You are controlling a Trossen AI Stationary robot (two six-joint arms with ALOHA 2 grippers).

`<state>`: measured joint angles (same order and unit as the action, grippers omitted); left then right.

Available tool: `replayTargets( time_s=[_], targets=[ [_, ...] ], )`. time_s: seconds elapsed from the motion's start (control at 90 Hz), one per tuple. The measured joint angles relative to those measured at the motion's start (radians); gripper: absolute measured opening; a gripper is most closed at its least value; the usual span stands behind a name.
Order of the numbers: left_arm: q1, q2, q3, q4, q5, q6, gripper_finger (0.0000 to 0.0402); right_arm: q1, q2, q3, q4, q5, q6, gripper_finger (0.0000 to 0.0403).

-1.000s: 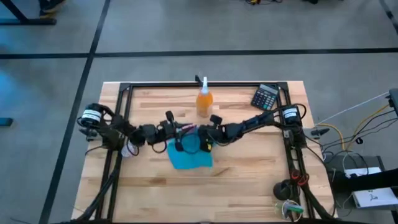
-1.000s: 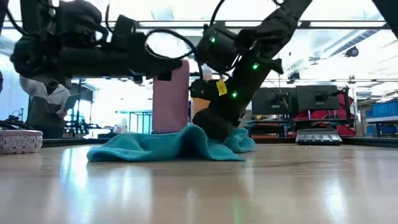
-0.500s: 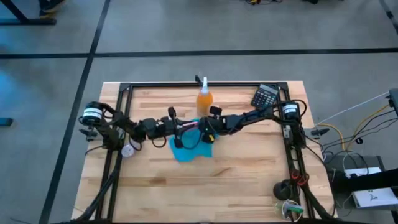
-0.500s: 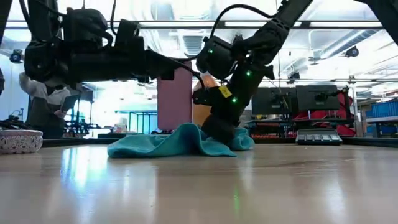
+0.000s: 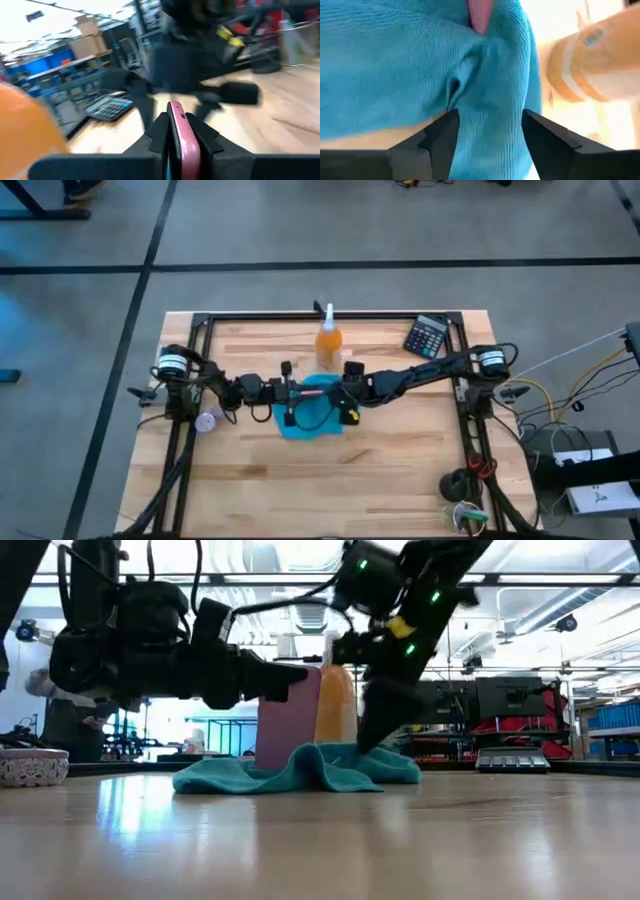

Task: Apply microfiber cloth
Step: Spray the back of the pink cellphone using yellow spray bottle

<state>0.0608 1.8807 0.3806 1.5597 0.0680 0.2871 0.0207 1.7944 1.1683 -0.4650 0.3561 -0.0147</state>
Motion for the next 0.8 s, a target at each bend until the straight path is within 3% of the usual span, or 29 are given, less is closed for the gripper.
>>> replayTargets(
  time_s=[0.211, 0.456, 0.8],
  targets=[
    [-0.015, 0.0, -0.003, -0.041, 0.067, -0.054, 0.0063, 0.001, -0.069, -0.003, -0.039, 0.002, 0.015, 0.0227],
    [-0.021, -0.006, -0.003, -0.131, 0.253, -0.187, 0.0087, 0.005, -0.054, -0.006, -0.005, -0.001, 0.013, 0.0236],
    [-0.062, -0.003, -0.037, -0.176, 0.281, -0.311, 0.0173, 0.008, 0.023, -0.008, 0.027, -0.051, 0.029, 0.025]
  ],
)
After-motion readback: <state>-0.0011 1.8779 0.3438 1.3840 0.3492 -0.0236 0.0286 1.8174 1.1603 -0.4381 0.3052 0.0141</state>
